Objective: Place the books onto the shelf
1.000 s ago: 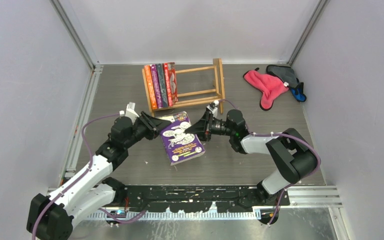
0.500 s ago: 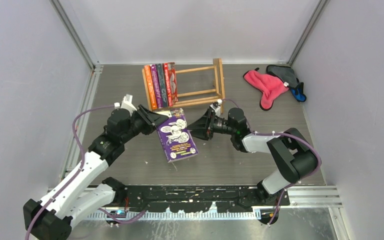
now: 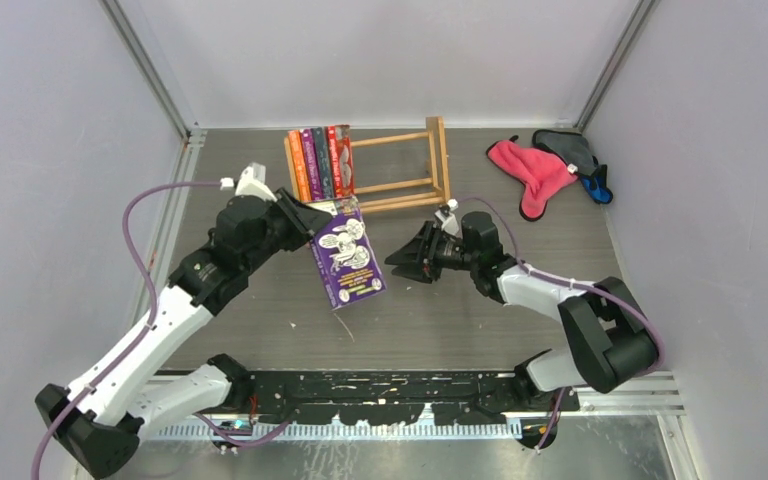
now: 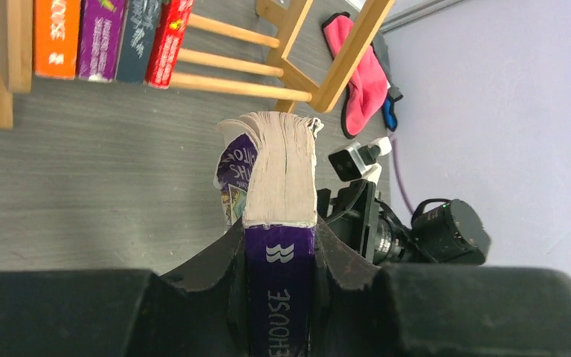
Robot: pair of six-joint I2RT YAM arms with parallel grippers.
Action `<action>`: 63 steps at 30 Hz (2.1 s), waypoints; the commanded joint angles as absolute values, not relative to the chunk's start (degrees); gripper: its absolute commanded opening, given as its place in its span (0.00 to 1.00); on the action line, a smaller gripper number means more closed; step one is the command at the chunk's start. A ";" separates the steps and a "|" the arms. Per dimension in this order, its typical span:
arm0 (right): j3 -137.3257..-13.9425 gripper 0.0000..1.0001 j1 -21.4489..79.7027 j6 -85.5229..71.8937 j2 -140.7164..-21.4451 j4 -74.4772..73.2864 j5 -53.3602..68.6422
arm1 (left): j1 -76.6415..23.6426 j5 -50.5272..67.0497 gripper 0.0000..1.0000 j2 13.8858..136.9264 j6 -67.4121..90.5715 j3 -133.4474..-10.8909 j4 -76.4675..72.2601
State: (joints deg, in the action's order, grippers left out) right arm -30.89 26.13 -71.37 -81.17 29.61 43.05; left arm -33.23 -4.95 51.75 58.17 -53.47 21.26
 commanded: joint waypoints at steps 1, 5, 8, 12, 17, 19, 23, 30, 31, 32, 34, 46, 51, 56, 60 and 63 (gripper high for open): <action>-36.50 0.51 25.70 -57.83 -76.54 13.13 38.35 | -37.31 -12.78 0.00 55.81 52.33 -61.87 19.25; -40.62 0.51 25.73 -49.56 -74.48 0.82 33.08 | -41.50 -18.51 0.00 60.32 48.19 -67.33 19.47; -42.80 0.51 25.69 -45.51 -73.53 -7.15 28.70 | -43.63 -21.84 0.00 63.86 45.17 -70.78 19.37; -44.22 0.51 25.71 -41.96 -71.82 -12.71 23.73 | -45.63 -25.49 0.00 67.60 41.71 -74.81 18.34; -43.49 0.51 25.75 -40.48 -69.60 -16.00 19.56 | -47.38 -30.43 0.00 72.32 36.73 -80.21 17.13; -42.81 0.50 25.63 -40.22 -68.53 -16.95 17.97 | -47.76 -32.45 0.00 74.05 34.95 -81.80 16.29; -42.57 0.50 25.75 -38.10 -66.68 -19.78 13.99 | -47.90 -34.37 0.00 77.65 30.97 -85.59 14.72; -44.35 0.50 25.71 -34.57 -63.46 -26.03 3.96 | -47.91 -36.10 0.00 84.91 23.45 -90.82 11.52; -44.46 0.50 25.74 -34.47 -62.56 -26.72 2.34 | -47.90 -36.45 0.00 85.65 22.60 -90.95 10.53; -44.47 0.50 25.71 -34.50 -61.72 -27.32 0.93 | -47.92 -36.88 0.00 86.31 21.67 -90.90 9.35; -44.43 0.50 25.69 -34.59 -59.97 -28.28 -2.50 | -47.90 -37.89 0.00 87.47 19.82 -90.65 7.08; -42.48 0.49 25.75 -35.01 -54.85 -30.76 -6.67 | -46.26 -41.47 0.00 93.30 13.09 -89.04 -9.00; -42.58 0.49 25.75 -34.92 -53.97 -31.42 -8.15 | -45.52 -43.27 0.00 95.78 10.73 -89.93 -12.17; -42.72 0.49 25.75 -34.87 -54.43 -31.43 -9.25 | -43.85 -44.22 0.00 98.04 9.13 -89.89 -14.96; -42.88 0.49 25.67 -34.92 -55.09 -30.90 -9.57 | -42.22 -44.45 0.00 99.45 7.47 -88.84 -18.04; -42.95 0.49 25.67 -34.91 -56.02 -30.44 -9.58 | -40.56 -43.81 0.00 100.53 7.75 -87.98 -19.10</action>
